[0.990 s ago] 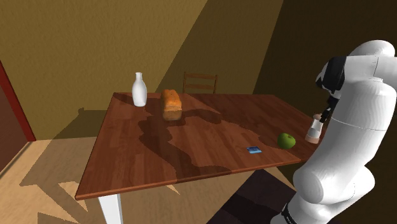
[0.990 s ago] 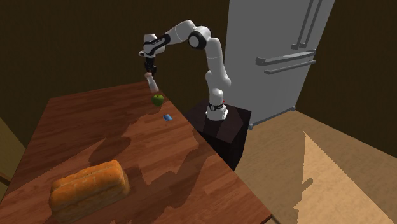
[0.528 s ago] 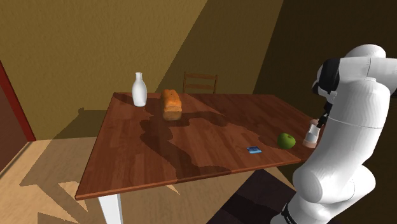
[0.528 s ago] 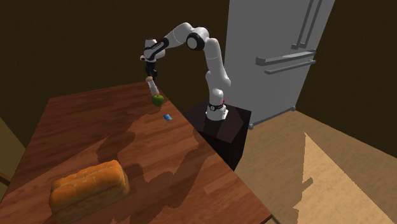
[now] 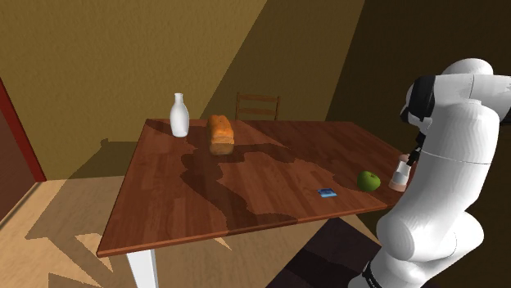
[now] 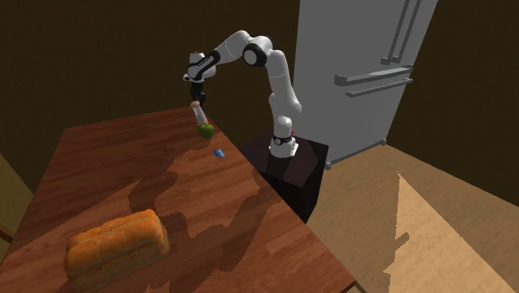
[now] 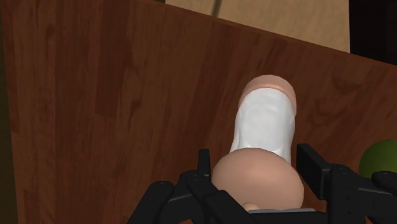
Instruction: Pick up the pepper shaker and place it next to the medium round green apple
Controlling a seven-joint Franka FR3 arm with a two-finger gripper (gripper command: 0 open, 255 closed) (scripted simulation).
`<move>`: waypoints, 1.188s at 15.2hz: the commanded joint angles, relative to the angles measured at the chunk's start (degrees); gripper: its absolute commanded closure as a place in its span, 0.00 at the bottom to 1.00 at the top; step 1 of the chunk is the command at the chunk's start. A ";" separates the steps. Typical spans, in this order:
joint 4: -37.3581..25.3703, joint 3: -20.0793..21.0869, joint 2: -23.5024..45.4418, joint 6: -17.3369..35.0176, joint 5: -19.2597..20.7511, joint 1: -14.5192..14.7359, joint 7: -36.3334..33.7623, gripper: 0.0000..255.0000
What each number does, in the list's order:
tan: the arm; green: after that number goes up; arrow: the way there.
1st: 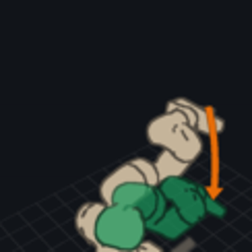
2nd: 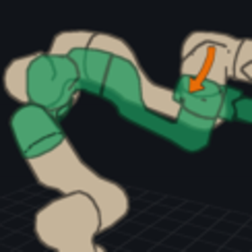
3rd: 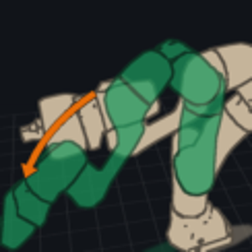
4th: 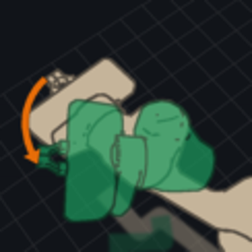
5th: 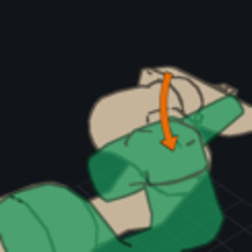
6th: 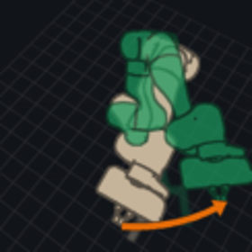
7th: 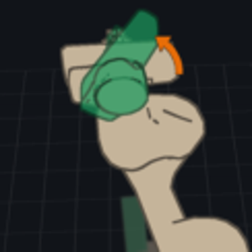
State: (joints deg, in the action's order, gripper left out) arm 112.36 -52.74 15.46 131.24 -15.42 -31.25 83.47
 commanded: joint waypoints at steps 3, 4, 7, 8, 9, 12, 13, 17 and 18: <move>-0.01 0.00 0.00 0.01 -0.01 -0.01 0.01 0.00; -0.01 0.00 0.00 0.01 -0.01 -0.01 0.01 0.00; -0.01 0.00 0.00 0.01 -0.01 -0.01 0.01 0.00; -0.38 -0.86 -1.57 -1.33 1.72 0.96 -1.11 0.00; -0.85 -1.65 -3.12 -2.72 3.43 1.89 -2.23 0.00; -1.89 -2.77 -5.84 -5.32 6.42 3.39 -4.19 0.00; -1.89 -2.76 -5.84 -5.32 6.42 3.38 -4.19 0.00; -1.89 -2.76 -5.84 -5.32 6.42 3.38 -4.19 0.00; -1.89 -2.76 -5.84 -5.32 6.42 3.38 -4.19 0.00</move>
State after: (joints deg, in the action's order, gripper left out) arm 110.47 -55.49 9.63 125.93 -9.01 -27.88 79.29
